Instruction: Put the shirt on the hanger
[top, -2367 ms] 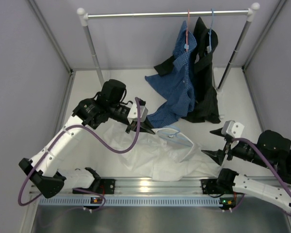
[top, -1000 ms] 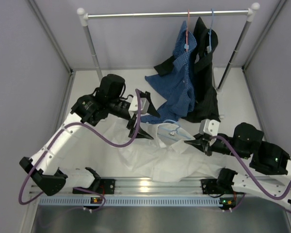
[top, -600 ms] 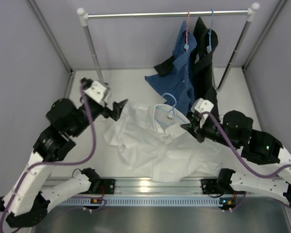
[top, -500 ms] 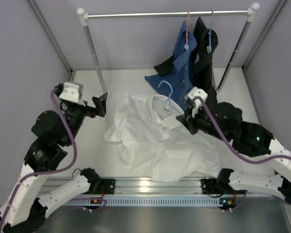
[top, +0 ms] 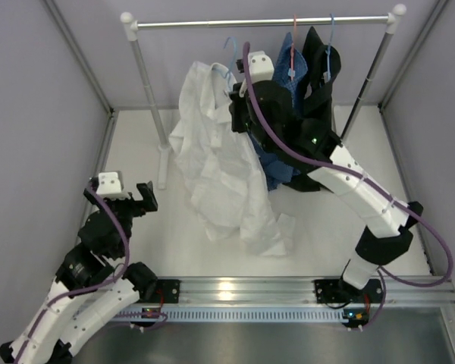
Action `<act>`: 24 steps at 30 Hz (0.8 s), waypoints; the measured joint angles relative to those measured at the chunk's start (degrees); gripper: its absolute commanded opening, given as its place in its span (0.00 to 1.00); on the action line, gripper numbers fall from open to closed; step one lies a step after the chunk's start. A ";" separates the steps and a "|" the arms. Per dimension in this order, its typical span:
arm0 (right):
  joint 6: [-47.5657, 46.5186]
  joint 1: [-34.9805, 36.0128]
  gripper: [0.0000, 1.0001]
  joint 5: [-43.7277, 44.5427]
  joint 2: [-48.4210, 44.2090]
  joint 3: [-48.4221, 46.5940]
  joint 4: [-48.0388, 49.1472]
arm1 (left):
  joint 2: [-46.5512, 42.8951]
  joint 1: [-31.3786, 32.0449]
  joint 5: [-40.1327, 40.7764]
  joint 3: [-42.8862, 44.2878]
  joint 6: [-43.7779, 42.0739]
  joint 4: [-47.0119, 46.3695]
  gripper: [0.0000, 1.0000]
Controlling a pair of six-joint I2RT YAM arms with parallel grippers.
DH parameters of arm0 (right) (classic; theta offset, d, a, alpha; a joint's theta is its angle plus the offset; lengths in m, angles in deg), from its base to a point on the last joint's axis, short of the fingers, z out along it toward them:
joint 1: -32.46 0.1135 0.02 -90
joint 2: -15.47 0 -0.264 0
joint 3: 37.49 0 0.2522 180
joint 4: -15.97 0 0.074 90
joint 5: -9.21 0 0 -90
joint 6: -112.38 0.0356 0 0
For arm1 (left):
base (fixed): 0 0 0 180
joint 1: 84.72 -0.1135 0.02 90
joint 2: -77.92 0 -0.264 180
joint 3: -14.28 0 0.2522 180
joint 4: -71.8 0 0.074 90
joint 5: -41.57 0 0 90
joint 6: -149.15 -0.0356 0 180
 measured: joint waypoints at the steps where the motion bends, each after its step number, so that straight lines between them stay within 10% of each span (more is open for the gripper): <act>1: -0.22 -0.63 0.00 0.68 2.03 -2.89 -0.28 | -1.92 0.00 0.76 -0.26 0.22 -0.46 0.98; 24: -10.43 -10.01 0.00 6.62 23.47 -21.22 4.42 | -2.91 -13.64 -12.74 -1.99 3.10 -2.27 0.98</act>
